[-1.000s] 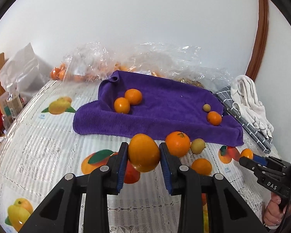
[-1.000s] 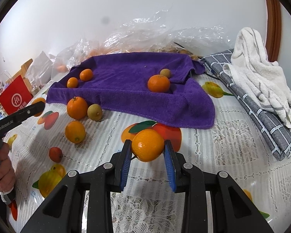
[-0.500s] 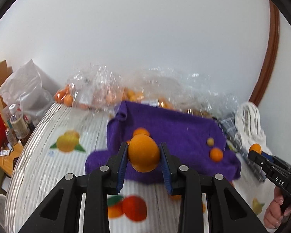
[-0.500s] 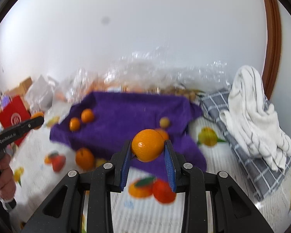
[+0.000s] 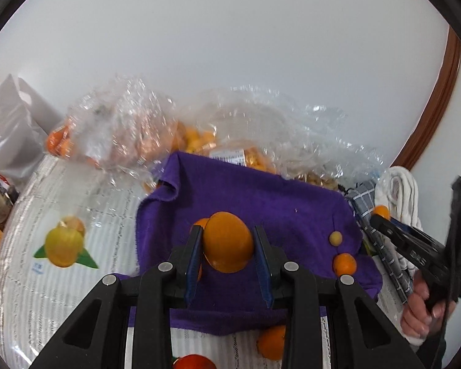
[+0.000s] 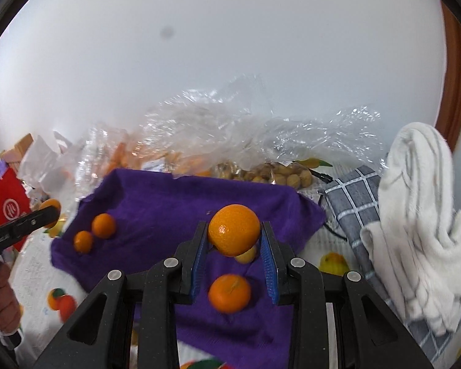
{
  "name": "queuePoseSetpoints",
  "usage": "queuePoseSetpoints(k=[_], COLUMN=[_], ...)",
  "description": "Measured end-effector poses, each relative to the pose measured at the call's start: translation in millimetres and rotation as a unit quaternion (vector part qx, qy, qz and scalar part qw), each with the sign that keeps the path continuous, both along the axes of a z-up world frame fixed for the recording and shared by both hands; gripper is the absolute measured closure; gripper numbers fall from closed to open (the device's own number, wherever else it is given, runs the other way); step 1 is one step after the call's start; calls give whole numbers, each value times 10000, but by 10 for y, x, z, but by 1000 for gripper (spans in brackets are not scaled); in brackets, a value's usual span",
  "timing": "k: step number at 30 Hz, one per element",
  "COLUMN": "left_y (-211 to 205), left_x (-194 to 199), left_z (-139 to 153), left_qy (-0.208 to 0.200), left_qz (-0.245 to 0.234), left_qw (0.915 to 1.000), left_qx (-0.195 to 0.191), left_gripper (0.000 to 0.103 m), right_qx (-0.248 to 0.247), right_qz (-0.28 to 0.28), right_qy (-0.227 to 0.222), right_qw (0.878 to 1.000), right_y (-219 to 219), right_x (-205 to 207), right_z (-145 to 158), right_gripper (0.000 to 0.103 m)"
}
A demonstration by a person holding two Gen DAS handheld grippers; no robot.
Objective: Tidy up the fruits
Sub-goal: 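Lift and carry both held fruits over the purple towel, then lower both fruits onto the purple towel and open both tools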
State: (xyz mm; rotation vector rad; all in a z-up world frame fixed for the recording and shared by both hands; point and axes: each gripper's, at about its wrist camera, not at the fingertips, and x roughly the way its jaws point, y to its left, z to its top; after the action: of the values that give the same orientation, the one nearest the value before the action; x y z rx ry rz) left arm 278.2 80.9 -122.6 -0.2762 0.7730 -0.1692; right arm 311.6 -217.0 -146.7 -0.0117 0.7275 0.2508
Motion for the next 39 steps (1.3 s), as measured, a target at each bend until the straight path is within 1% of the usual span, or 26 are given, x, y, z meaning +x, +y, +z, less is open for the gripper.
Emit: queuePoseSetpoints(k=[4,6,9,12,17,19,21,23,25,26,28,30,34,37,39], left_y=[-110,-179,-306,-362,-439,-442,-430,-421,-407,-397,-380,-374,-379,-445,-451], left_x=[99,142,181,192,205,205,210,222,230,236,238,239,218,252,229], left_z=[-173,-240,-334,-413,-517,-544,-566,-582,-593,-601,-613,-624,-629,-626,-565], left_qy=[312,421,546,661,769,792,823,846,841,853,845,843,814,847,791], left_qz=[-155,-224,-327,-404,-430,-424,-425,-406,-361,-353,-341,-329,-321,-348,-342], left_qw=[9994,9989,9976,9965,9944,9942,9942,9942,9944,9944,9947,9947,9948,9939,9947], left_qx=[-51,38,273,317,575,592,540,533,536,523,483,480,529,618,557], left_gripper=[72,72,72,72,72,72,72,72,72,72,72,72,72,67,65], right_qx=[-124,-113,-153,-172,-121,-114,-173,-222,-247,-268,-315,-284,-361,-598,-664], right_qz=[20,45,92,83,50,58,64,44,45,42,3,-41,-46,-89,-148], right_qy=[390,536,714,978,1192,1254,1216,1145,1043,986,872,767,589,372,309], right_qw=[9992,9985,9973,9950,9928,9920,9924,9932,9942,9948,9957,9966,9976,9975,9972], right_y=[-27,-21,11,21,-8,-1,18,41,54,61,63,54,71,93,84], right_x=[344,476,624,722,811,827,817,788,750,724,650,549,319,124,4], right_z=[-291,-395,-504,-637,-701,-720,-725,-700,-651,-610,-523,-435,-300,-230,-204], right_gripper=[70,70,70,70,70,70,70,65,55,52,41,36,36,36,36])
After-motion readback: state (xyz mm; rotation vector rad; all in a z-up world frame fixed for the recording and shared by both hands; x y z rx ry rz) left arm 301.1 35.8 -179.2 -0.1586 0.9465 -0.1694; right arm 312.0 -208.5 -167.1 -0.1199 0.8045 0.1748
